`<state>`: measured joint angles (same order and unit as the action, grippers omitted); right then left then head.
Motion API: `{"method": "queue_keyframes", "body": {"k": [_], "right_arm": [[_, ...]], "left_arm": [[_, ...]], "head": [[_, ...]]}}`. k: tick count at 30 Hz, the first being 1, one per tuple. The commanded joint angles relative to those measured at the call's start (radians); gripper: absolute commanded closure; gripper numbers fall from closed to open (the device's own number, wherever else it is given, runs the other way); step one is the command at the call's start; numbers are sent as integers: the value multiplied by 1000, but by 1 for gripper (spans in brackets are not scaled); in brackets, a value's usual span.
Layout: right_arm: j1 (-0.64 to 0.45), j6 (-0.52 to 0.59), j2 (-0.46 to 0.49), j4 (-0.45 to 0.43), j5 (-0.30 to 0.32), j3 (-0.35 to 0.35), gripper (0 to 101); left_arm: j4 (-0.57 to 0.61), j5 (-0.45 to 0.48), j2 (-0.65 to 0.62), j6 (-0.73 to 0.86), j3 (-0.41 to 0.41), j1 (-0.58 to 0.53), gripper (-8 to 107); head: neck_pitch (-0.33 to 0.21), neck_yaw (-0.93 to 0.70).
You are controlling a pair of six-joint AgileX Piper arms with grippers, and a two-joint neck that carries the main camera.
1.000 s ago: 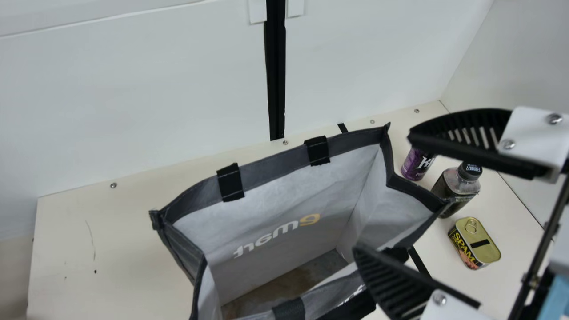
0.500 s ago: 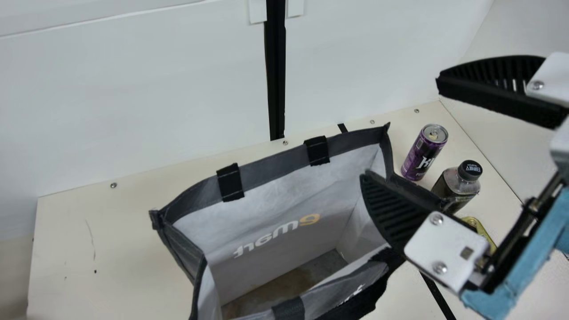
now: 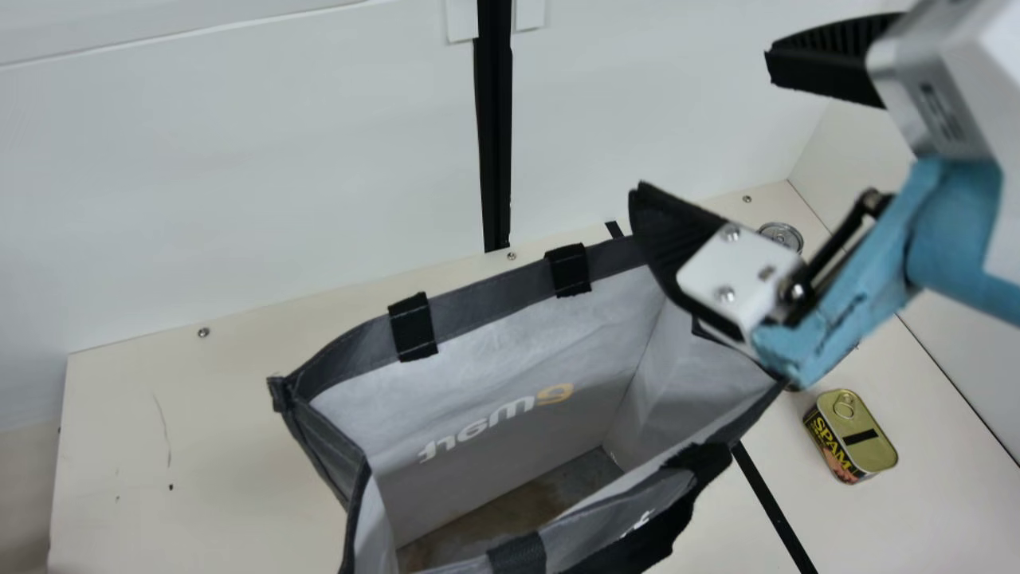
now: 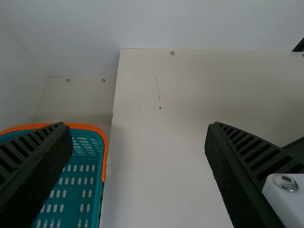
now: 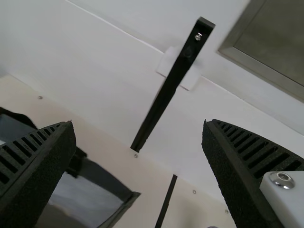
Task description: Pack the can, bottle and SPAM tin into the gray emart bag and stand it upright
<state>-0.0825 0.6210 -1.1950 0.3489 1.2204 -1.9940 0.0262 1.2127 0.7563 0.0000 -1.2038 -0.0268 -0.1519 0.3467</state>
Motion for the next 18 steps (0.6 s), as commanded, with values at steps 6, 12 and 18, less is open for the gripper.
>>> {"method": "queue_keyframes", "body": {"k": [6,12,18], "right_arm": [[-426,242,-96,338,0,31,6],[-520,291,-154,377,0,27,6],[-574,297,-179,357,0,28,6]], "left_arm": [[0,0,0,0,0,0,9],[0,0,0,0,0,0,9],[0,0,0,0,0,0,9]], "head": [[-23,2],[-23,2],[-23,2]]}}
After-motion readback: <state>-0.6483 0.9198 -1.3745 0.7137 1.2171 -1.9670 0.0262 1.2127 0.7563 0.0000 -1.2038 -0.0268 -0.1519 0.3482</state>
